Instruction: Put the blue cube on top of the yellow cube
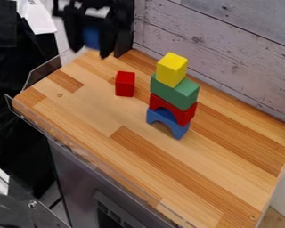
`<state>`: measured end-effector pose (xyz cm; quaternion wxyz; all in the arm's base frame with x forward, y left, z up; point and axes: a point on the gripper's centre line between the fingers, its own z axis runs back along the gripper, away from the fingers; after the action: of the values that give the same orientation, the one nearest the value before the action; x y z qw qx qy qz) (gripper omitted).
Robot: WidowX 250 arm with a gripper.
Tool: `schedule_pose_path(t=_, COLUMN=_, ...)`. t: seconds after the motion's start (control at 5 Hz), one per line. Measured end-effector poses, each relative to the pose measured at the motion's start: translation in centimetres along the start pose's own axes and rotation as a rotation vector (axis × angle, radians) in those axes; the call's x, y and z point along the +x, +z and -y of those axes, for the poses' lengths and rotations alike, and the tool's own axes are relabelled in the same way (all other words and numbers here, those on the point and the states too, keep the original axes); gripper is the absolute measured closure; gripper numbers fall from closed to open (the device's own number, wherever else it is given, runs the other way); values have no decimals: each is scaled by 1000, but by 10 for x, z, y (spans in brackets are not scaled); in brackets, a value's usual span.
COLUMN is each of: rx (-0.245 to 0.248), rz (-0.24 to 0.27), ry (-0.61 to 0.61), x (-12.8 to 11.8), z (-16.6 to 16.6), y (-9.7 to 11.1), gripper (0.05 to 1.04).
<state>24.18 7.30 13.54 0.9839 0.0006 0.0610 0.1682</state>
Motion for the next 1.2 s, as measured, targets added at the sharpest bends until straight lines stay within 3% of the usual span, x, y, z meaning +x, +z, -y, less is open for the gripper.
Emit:
schedule_pose_path(t=0.2, rx=1, rz=24, ry=-81, x=-4, z=24, y=38, gripper=503)
schedule_pose_path(t=0.4, rx=-17, rz=42, ry=-167, x=1, z=46, y=48, gripper=503)
schedule_pose_path(t=0.8, rx=-45, rz=9, ry=-263, x=12, z=75, y=38, gripper=503)
schedule_pose_path(t=1.2, rx=-61, rz=-44, ry=-284, x=9, z=85, y=22, gripper=504)
